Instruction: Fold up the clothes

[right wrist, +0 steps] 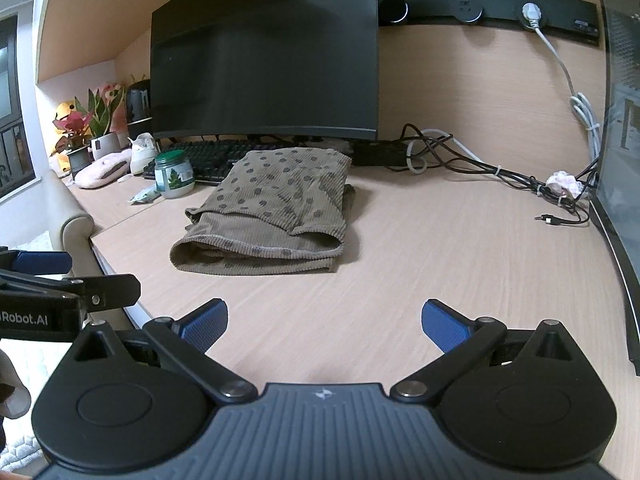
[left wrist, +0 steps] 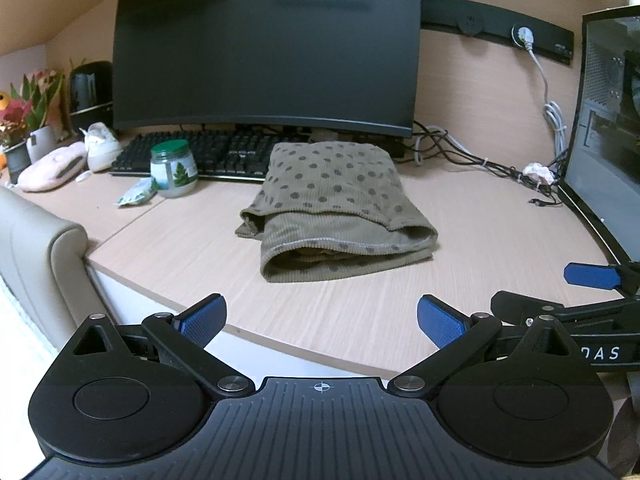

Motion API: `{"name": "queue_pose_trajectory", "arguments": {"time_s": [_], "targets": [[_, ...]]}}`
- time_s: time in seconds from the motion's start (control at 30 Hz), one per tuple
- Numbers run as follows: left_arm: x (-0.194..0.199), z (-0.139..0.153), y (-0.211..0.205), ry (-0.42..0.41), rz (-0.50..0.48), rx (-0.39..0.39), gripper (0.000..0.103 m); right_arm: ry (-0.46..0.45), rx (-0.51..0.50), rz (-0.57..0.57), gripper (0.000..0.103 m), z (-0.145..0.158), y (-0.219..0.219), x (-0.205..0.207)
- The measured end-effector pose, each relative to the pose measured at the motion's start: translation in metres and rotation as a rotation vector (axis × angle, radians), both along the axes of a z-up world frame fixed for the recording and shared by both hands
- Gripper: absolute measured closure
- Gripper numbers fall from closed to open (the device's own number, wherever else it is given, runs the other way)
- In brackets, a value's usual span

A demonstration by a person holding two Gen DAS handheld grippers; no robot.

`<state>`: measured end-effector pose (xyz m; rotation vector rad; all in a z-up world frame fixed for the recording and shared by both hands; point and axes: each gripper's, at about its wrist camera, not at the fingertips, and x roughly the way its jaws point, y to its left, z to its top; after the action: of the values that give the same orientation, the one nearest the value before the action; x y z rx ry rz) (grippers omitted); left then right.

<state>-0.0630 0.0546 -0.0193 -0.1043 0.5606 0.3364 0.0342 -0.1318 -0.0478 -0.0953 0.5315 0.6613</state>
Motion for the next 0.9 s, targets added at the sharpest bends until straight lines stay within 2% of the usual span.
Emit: {"name": "queue_pose_trajectory", "arguments": {"time_s": [0.9], "targets": [[0.0031, -0.0051, 0.0050, 0.024, 0.006, -0.034, 0.000, 0.017, -0.012, 0.014, 0.000, -0.0035, 0.0085, 0.0034]]}}
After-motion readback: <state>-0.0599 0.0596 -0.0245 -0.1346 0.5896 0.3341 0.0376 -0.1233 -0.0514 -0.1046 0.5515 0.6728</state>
